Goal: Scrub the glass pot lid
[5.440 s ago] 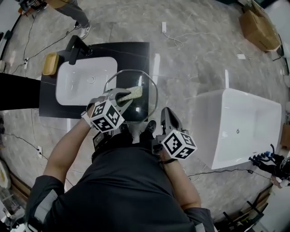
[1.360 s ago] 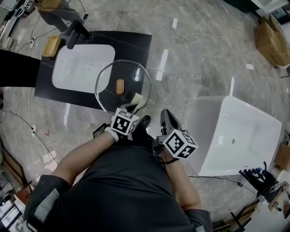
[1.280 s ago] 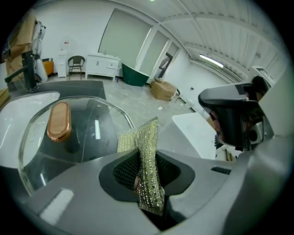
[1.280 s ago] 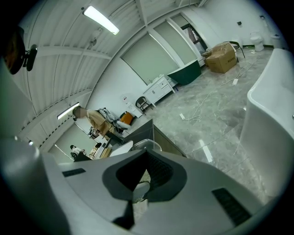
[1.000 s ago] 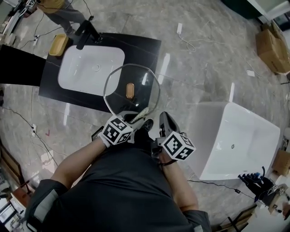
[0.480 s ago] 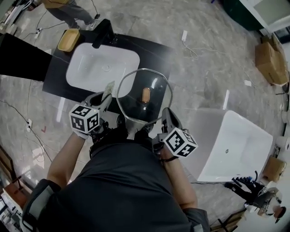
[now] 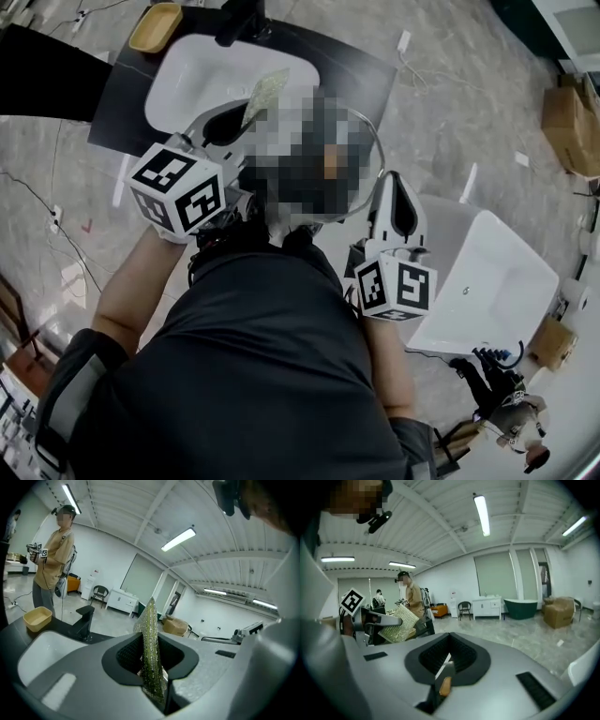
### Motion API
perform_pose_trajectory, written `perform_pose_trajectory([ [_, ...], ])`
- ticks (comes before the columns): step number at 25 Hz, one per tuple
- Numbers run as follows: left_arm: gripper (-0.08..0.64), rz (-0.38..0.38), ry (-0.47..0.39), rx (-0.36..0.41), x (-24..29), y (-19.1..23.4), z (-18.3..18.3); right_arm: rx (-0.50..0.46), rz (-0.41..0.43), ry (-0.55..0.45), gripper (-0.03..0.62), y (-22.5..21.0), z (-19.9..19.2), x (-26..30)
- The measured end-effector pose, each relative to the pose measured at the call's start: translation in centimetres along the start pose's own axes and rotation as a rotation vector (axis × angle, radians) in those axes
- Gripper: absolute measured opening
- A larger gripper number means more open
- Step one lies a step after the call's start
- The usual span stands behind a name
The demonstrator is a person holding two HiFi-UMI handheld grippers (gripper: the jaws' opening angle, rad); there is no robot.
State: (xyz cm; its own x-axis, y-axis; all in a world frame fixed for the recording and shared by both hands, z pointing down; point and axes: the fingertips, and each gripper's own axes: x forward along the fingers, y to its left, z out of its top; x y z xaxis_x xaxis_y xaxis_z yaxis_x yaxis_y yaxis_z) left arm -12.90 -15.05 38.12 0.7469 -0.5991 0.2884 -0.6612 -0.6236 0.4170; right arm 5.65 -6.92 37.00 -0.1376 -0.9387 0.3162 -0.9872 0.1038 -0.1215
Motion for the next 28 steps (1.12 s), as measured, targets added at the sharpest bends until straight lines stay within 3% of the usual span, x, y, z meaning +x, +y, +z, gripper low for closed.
perform_pose_trajectory([
  [6, 0.075, -0.037, -0.086, -0.004, -1.0, -2.6, 2.9, -0.082, 0.020, -0.140, 0.006, 1.4, 3.1, -1.1],
  [14, 0.075, -0.098, -0.025, -0.033, 0.0, -7.3, -1.6, -0.069, 0.063, -0.154, 0.006, 1.4, 2.1, -1.7],
  [18, 0.075, -0.098, 0.008, 0.041, 0.8, -9.6, -3.0, -0.061, 0.048, -0.163, 0.006, 0.0, 2.6, -2.9],
  [28, 0.075, -0.144, -0.055, 0.138, 2.0, -12.9, -0.9, -0.075, 0.035, -0.216, 0.006, -1.5, 4.2, -4.2],
])
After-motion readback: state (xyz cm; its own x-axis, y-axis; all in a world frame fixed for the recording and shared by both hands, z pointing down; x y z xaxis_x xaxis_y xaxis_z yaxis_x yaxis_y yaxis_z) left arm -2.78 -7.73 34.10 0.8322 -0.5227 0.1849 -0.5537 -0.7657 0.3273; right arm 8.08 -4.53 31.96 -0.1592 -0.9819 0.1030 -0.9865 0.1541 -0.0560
